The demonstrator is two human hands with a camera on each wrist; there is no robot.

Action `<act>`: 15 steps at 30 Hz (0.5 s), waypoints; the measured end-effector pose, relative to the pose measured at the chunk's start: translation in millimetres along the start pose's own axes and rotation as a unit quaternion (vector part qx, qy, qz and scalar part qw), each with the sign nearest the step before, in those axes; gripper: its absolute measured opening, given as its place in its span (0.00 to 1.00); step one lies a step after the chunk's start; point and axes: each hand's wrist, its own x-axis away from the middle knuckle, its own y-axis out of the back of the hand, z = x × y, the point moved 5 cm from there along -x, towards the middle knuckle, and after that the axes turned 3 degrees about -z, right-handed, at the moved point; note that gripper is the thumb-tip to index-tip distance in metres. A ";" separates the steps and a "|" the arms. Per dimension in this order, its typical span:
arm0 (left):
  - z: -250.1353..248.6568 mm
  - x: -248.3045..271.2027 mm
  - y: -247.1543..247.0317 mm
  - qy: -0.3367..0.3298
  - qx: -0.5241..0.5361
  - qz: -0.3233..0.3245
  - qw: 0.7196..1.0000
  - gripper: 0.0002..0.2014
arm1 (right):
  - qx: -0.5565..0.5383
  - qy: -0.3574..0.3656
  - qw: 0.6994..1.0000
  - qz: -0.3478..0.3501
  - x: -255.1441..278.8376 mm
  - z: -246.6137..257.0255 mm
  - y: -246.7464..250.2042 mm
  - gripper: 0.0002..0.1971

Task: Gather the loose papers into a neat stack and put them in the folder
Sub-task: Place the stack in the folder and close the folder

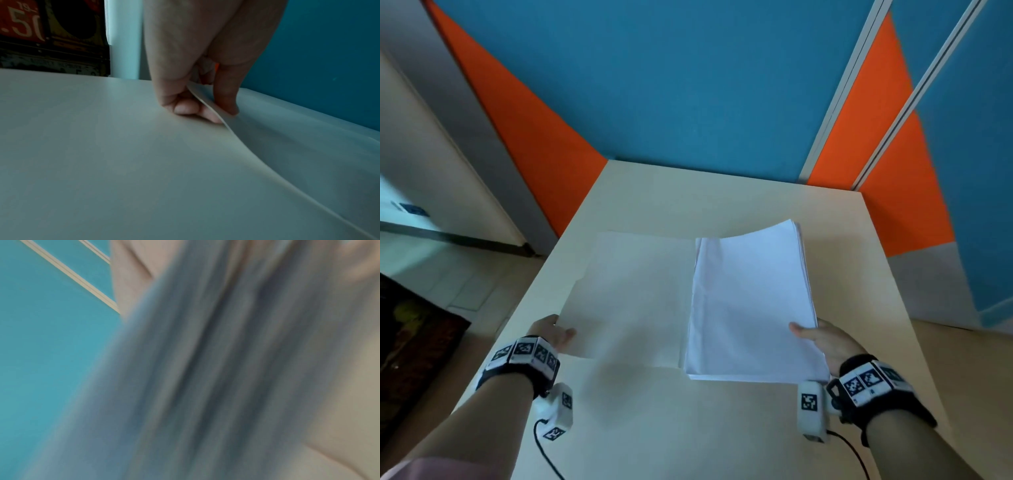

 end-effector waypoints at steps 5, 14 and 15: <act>8.7 3.8 -2.6 -0.005 0.024 -0.004 1.000 0.21 | 0.014 -0.004 1.000 -0.010 -6.2 -7.5 -16.8 0.14; 11.7 -5.5 -7.2 -0.012 0.060 -0.014 0.998 0.18 | 0.035 0.016 0.999 -0.023 -38.3 -5.0 -25.2 0.17; 11.7 -5.5 -6.7 -0.014 0.063 -0.015 0.998 0.18 | 0.048 0.016 0.998 -0.031 -41.7 -6.3 -24.4 0.17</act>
